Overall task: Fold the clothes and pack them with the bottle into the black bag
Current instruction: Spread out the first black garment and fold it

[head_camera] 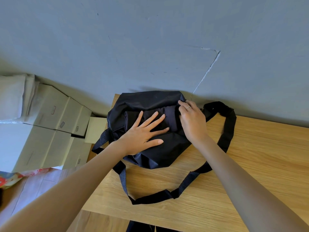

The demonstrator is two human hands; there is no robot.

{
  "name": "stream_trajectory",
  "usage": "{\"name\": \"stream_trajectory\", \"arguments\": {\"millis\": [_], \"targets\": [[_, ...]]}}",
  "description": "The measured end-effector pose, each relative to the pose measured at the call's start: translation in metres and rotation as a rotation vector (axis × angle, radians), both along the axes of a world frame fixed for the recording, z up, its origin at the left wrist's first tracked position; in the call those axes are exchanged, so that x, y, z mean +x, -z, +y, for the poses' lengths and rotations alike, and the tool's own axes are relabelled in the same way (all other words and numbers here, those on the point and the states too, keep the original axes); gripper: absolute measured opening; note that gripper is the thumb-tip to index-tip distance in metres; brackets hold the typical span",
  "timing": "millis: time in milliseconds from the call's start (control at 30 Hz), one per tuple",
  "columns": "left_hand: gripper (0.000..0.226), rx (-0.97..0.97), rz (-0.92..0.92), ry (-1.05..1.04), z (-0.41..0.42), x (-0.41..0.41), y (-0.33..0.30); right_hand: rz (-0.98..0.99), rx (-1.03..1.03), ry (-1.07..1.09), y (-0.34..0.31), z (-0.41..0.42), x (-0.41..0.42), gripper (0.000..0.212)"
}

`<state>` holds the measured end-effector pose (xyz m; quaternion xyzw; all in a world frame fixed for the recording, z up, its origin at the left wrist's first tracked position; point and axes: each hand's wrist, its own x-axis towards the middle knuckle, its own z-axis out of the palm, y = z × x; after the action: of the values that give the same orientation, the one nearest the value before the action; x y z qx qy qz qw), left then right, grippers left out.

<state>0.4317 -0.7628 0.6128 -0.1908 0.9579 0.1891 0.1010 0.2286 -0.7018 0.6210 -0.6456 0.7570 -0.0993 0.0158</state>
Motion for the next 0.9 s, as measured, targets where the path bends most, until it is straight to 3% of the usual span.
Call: {"name": "stream_trajectory", "arguments": {"millis": [200,333,433,533,633,900], "targets": [[0.053,-0.125,0.052,0.071,0.002,0.008,0.001,-0.145,-0.08,0.156,-0.018,-0.008,0.007,0.013],[0.049,-0.119,0.067,0.124,0.002,0.009,0.0,-0.148,0.01,0.236,-0.021,-0.013,0.008,0.019],[0.052,-0.092,0.023,0.128,-0.001,0.008,0.001,-0.051,-0.034,0.132,-0.022,-0.013,0.008,0.015],[0.058,-0.023,-0.006,0.086,-0.004,0.007,-0.001,0.115,-0.047,-0.107,-0.012,-0.012,-0.003,0.037],[0.06,0.025,0.054,0.02,-0.003,0.006,-0.004,0.138,-0.042,-0.166,-0.008,-0.01,-0.008,0.043],[0.055,-0.118,0.057,0.109,0.0,0.007,0.007,0.022,-0.043,-0.137,-0.008,-0.02,-0.003,0.013]]}}
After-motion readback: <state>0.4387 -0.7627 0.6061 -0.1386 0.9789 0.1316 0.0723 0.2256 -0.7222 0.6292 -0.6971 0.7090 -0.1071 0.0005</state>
